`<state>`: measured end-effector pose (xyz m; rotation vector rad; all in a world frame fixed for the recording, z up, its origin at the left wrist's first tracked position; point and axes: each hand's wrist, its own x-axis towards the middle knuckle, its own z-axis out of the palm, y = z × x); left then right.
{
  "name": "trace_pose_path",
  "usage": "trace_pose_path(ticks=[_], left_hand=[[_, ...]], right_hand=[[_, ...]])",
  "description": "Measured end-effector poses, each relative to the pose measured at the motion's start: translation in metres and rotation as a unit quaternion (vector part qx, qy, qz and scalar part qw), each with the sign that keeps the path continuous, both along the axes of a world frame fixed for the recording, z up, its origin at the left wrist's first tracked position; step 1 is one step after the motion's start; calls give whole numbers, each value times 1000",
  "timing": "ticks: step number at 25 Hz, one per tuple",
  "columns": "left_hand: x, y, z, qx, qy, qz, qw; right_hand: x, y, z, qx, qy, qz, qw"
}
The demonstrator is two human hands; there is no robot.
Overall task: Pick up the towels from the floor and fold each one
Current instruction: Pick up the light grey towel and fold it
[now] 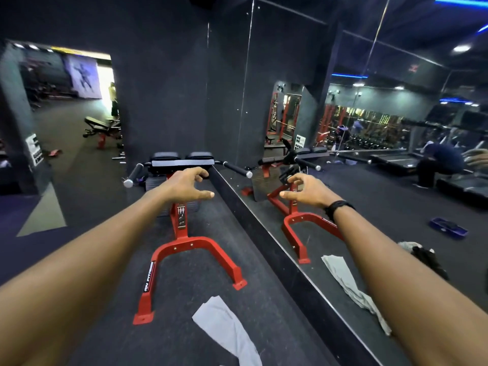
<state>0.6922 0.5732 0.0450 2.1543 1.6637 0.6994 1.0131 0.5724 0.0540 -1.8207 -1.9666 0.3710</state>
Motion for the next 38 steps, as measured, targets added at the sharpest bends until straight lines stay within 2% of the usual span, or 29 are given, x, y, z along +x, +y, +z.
trace_pose_path(ticks=[9,12,19,25,28,35,38], left_hand=[[76,143,-24,-14,-1,-72,997],[89,197,-50,-37,0,-102,994],[88,331,-134,-132,-13,-135,982],[94,389,-278,-262,19,-143,954],[105,390,-372,-331,40,-152,931],[125,366,-596,-453,52,-160,876],[126,353,-679,-483,60,-160,859]], right_hand=[[52,116,-28,-27,-18,-42,999],[60,157,-51,-44,-36,-71,996],[55,258,-126,-92,6,-133,987],[51,308,-270,-218,25,-149,964],[58,316,-368,-288,26,-154,945],[68,257,-618,-425,51,-187,884],[69,221,-718,-453,43,-189,870]])
